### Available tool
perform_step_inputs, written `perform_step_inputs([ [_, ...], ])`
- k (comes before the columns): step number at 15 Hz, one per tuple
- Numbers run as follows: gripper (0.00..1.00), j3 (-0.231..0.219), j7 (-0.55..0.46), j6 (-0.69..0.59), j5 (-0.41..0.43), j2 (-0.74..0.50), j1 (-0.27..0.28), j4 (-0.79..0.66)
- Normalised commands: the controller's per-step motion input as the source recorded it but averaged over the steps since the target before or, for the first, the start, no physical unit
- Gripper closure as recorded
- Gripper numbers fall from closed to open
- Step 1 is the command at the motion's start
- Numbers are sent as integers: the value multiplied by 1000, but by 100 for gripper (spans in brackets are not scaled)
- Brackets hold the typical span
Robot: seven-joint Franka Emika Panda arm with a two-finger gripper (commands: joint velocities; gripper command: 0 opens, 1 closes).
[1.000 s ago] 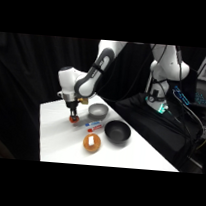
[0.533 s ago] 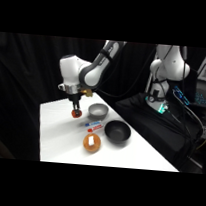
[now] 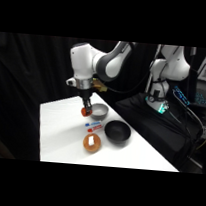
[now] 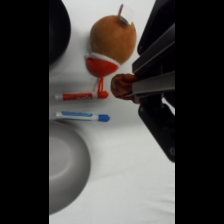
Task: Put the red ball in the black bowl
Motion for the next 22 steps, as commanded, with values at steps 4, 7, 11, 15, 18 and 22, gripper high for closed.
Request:
perform_step_inputs([
  [4, 98, 84, 110, 39, -128, -485, 128, -486],
  [7, 98, 99, 172, 46, -143, -507, 125, -490],
  [11, 98, 109, 194, 77, -131, -419, 108, -432],
  [15, 98, 98, 135, 187, -46, -265, 80, -347],
  [18, 98, 40, 96, 315, -37, -88, 33, -268],
  [22, 98, -14, 111, 434, -143, 116, -10, -173],
])
